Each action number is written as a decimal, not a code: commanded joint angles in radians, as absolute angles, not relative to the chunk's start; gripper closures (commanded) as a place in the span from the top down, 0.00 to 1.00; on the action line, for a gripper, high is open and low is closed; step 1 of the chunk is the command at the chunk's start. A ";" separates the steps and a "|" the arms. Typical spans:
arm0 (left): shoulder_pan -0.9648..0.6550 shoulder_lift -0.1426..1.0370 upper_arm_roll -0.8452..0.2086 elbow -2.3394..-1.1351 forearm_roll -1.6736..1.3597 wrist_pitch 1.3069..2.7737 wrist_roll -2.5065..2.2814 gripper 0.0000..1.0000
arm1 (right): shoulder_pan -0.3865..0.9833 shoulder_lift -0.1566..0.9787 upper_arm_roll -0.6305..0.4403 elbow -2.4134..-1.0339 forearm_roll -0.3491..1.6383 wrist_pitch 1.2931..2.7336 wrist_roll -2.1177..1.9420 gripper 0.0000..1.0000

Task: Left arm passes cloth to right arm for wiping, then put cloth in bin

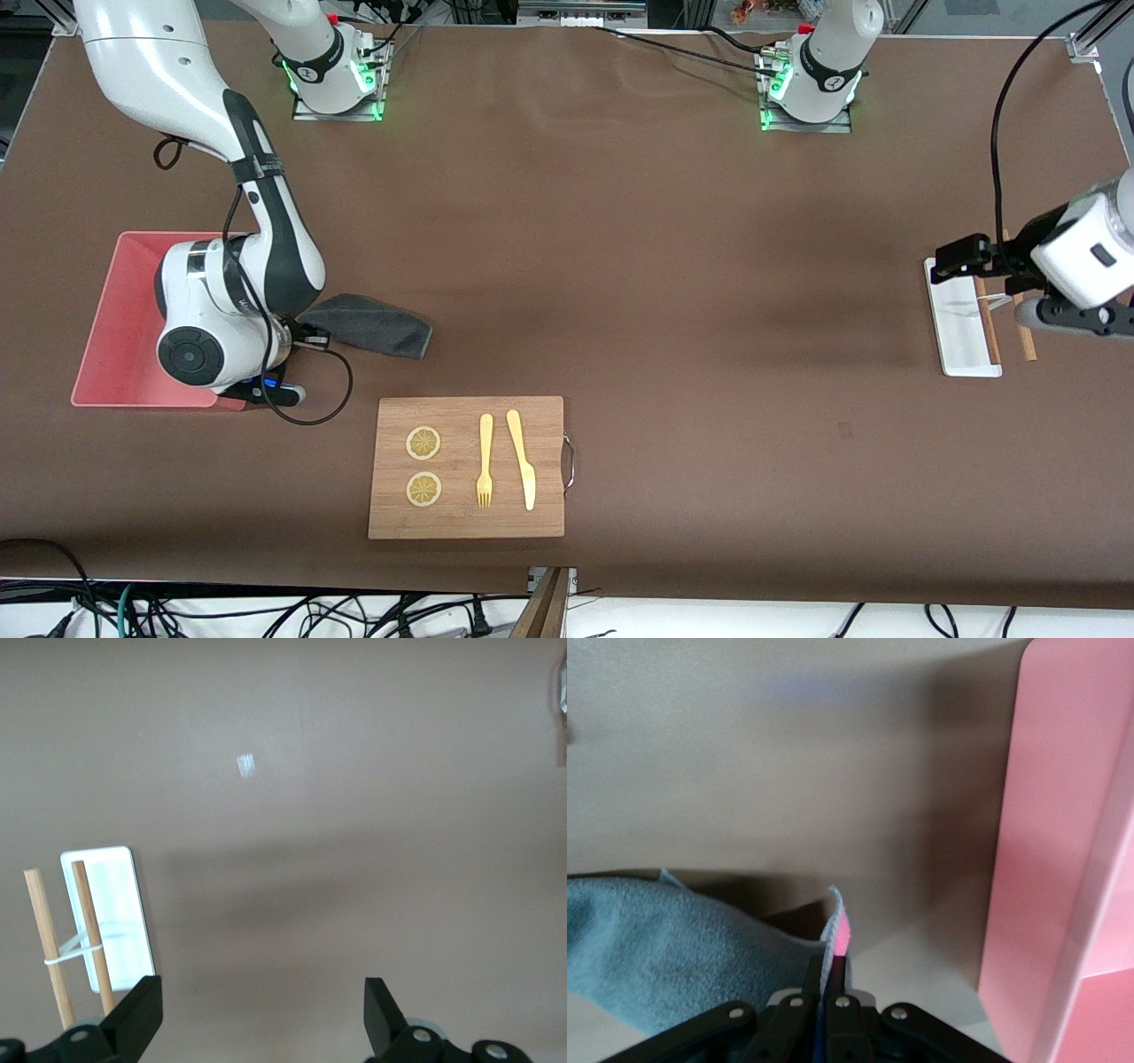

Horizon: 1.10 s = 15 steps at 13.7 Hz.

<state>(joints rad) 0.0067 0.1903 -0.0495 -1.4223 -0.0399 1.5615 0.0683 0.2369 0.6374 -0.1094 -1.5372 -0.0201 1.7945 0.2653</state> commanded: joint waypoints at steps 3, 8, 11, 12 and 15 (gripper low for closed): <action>-0.038 -0.060 -0.048 -1.721 -0.008 1.684 0.071 1.00 | 0.245 0.629 0.041 -1.559 -0.041 1.838 0.551 0.00; -0.034 -0.041 -0.049 -1.694 -0.008 1.595 0.083 1.00 | 0.261 0.670 0.210 -1.559 -0.041 2.000 0.938 0.00; -0.034 -0.032 -0.049 -1.677 -0.008 1.594 0.080 1.00 | 0.262 0.681 0.297 -1.557 -0.005 2.116 1.098 0.00; -0.034 -0.032 -0.051 -1.677 -0.008 1.594 0.080 1.00 | 0.264 0.684 0.323 -1.557 0.021 2.161 1.151 0.00; -0.034 -0.021 -0.048 -1.674 -0.006 1.595 0.086 1.00 | 0.296 0.712 0.366 -1.557 0.067 2.293 1.286 0.00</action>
<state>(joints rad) -0.0307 -0.0328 -0.0495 -1.6913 -0.0385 1.6071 0.0681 0.2857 0.6953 0.3379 -1.5474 0.0412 2.2201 1.2032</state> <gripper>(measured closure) 0.000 0.982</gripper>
